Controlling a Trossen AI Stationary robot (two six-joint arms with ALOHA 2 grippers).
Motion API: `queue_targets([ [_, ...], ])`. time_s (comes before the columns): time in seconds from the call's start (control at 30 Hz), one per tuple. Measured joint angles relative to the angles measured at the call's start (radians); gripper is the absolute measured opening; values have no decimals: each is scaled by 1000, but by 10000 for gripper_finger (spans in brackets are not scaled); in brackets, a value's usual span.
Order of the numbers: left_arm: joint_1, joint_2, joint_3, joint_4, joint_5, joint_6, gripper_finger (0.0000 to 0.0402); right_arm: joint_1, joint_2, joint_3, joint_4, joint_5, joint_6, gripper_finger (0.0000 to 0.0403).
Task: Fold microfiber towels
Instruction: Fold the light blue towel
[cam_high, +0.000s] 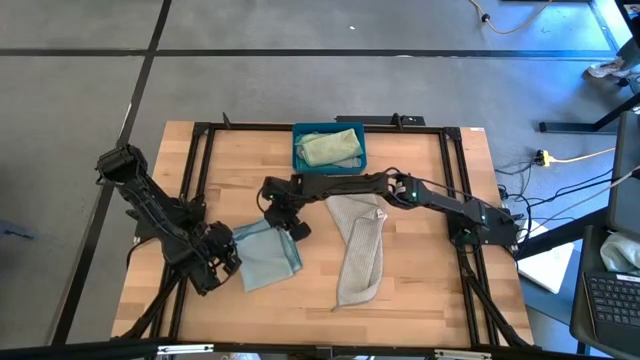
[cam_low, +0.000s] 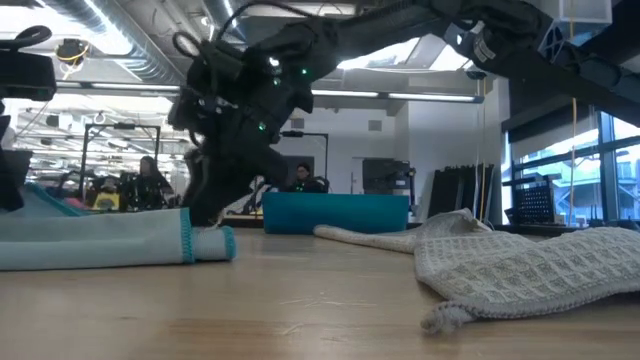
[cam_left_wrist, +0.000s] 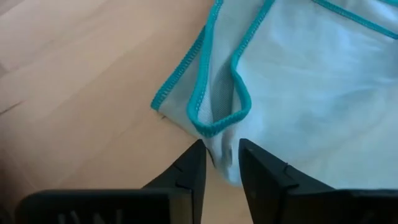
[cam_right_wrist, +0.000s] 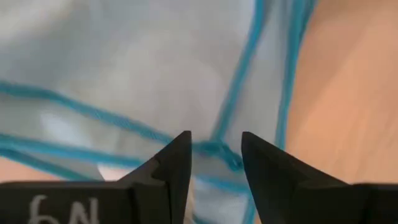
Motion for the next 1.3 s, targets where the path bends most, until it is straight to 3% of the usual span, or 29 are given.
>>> queue_targets([
  [0.47, -4, 0, 0, -14, 26, -18, 85, -16, 13, -1, -7, -145, 97, 142],
  [1.0, -25, -2, 40, -17, 7, 9, 85, -16, 23, -2, 28, -125, 239, 140],
  [1.13, -25, -2, 68, -39, -5, 28, 85, -16, 24, -2, 27, -110, 241, 115],
  [1.3, -31, -2, 77, -42, -6, 28, 85, -13, 23, -2, 26, -61, 235, 34],
])
